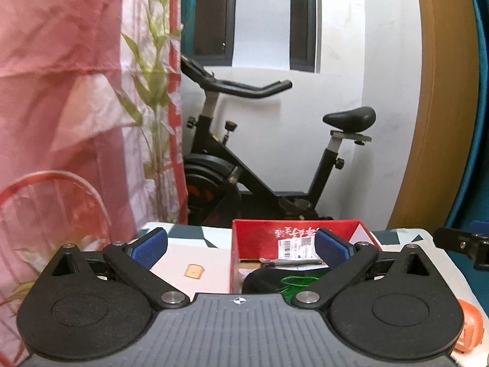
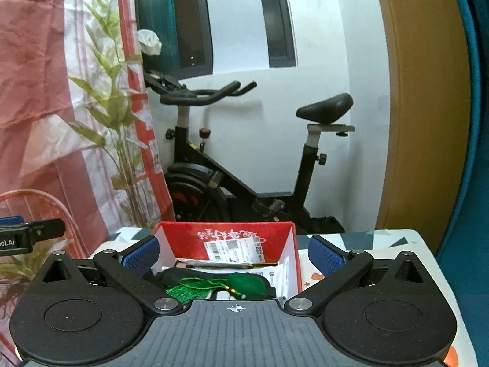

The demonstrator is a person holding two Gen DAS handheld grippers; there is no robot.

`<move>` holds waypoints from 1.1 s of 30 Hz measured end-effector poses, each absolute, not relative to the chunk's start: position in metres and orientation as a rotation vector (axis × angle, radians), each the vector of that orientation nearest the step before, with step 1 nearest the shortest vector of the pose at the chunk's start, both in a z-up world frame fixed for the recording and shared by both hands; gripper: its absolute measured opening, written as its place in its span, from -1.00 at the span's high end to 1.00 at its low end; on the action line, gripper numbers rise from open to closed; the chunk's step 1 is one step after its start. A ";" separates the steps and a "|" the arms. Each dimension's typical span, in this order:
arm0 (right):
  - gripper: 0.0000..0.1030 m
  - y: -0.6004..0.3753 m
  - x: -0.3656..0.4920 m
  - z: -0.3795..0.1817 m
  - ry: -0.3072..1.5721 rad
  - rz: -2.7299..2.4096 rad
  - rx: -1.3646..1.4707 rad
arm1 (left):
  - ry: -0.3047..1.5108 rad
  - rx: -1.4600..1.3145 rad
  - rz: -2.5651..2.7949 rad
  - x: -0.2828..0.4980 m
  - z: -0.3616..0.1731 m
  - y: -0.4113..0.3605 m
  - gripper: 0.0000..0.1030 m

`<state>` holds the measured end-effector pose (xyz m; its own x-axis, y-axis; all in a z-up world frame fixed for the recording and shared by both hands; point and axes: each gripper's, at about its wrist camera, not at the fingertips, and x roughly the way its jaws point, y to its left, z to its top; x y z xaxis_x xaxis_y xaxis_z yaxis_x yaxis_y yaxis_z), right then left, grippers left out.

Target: Organize soft objects

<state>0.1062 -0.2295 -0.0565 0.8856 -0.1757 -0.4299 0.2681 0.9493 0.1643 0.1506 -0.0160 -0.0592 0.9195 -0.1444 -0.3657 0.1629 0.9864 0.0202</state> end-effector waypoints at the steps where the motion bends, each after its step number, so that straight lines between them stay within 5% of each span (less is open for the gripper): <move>1: -0.99 -0.227 0.100 -0.054 0.418 -0.235 0.220 | 0.361 0.050 -0.152 0.141 -0.057 -0.014 -1.00; 17: -0.99 -0.186 0.003 -0.014 0.306 -0.256 0.192 | 0.215 0.088 -0.095 0.031 -0.027 -0.005 -1.00; 33: -0.99 -0.187 -0.028 -0.001 0.274 -0.308 0.162 | 0.177 0.117 -0.098 0.015 -0.018 -0.014 -1.00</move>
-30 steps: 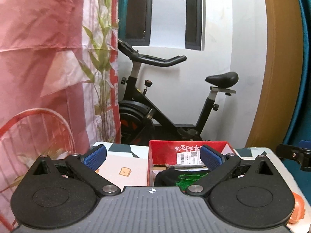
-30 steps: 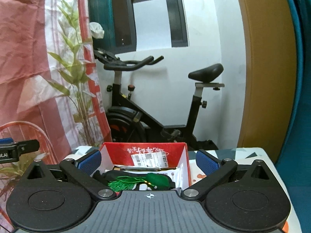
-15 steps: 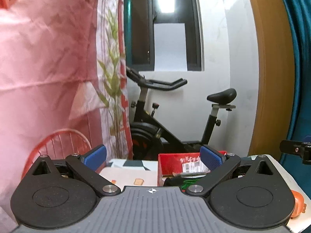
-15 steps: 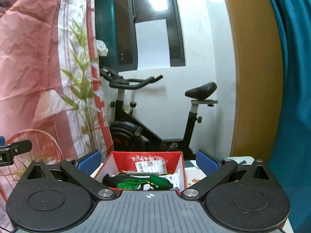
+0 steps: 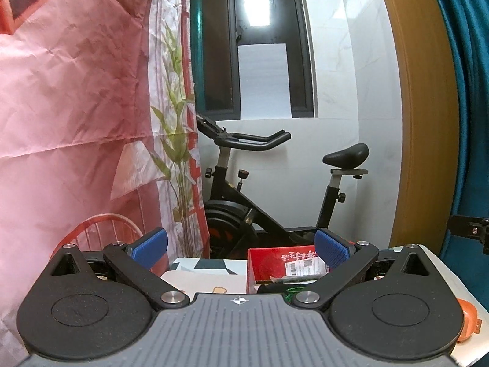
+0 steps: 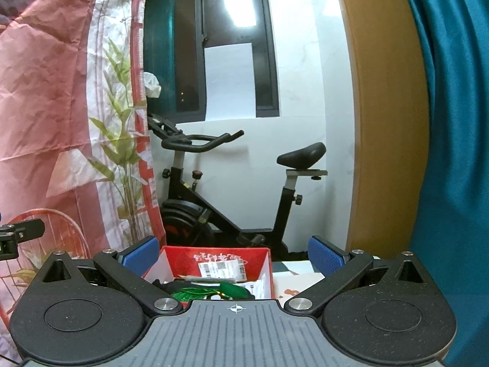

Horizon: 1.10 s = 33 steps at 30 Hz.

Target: Organize soft objects

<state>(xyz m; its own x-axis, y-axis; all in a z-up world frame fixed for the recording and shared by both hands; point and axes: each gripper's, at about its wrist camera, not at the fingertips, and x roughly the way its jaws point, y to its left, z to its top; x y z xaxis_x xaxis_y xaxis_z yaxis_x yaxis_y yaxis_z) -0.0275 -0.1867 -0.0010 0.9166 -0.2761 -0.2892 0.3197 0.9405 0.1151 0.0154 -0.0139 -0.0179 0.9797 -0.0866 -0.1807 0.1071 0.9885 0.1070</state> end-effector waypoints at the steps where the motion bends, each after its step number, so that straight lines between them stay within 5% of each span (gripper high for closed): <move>1: -0.99 -0.187 -0.028 -0.001 0.274 -0.307 0.163 | 0.177 0.116 -0.098 0.016 -0.018 -0.014 -1.00; 33: -0.99 -0.181 -0.026 -0.004 0.288 -0.332 0.141 | 0.213 0.091 -0.118 0.019 -0.021 -0.006 -1.00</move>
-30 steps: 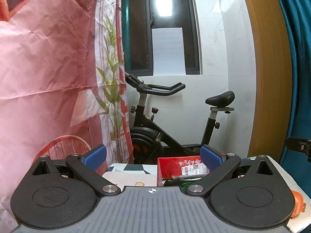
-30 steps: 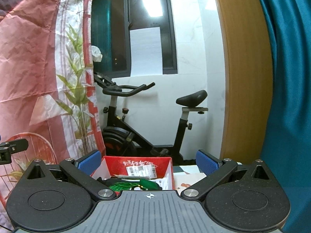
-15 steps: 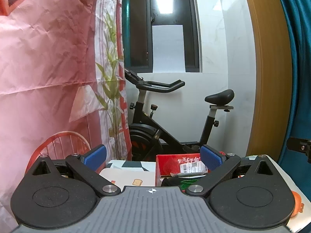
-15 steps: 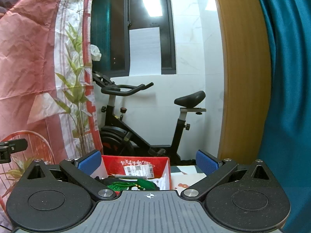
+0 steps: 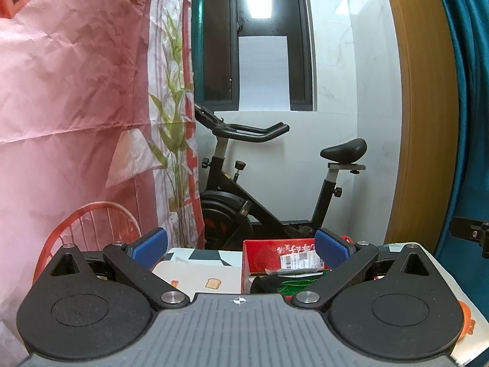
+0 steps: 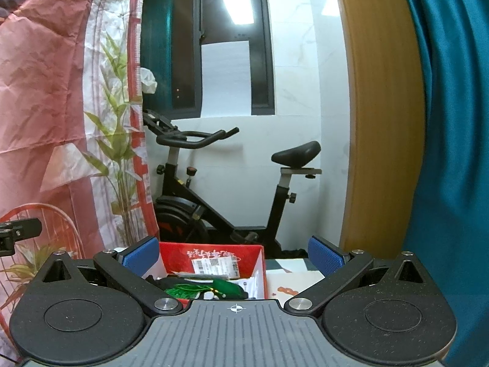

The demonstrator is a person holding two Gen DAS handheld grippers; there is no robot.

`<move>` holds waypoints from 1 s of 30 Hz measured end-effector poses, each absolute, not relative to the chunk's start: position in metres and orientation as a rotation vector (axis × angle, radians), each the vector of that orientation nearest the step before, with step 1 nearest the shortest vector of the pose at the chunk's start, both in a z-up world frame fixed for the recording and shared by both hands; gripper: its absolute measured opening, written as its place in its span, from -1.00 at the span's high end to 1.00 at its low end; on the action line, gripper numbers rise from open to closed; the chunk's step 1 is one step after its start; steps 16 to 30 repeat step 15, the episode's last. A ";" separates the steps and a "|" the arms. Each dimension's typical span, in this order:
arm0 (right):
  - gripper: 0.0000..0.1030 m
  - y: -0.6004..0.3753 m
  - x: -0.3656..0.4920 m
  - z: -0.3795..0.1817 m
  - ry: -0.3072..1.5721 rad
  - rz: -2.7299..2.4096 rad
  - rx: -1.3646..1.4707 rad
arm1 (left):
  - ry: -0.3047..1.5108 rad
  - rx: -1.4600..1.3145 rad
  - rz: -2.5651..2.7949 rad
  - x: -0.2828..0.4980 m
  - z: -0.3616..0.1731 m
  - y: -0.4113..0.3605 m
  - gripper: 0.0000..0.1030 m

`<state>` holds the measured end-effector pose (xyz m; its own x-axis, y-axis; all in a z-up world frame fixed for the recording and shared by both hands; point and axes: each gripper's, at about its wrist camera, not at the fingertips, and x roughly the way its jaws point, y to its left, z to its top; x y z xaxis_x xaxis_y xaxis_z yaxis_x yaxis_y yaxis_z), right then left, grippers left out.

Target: Organize soft objects

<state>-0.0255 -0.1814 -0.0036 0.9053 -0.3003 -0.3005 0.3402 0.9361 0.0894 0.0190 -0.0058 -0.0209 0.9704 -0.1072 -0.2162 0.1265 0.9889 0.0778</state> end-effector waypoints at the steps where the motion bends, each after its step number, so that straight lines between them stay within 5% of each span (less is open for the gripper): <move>1: -0.99 -0.182 -0.026 -0.004 0.288 -0.331 0.141 | 0.214 0.091 -0.118 0.019 -0.021 -0.005 -1.00; 30: -0.99 -0.182 -0.024 -0.003 0.289 -0.330 0.143 | 0.221 0.086 -0.115 0.020 -0.022 -0.005 -1.00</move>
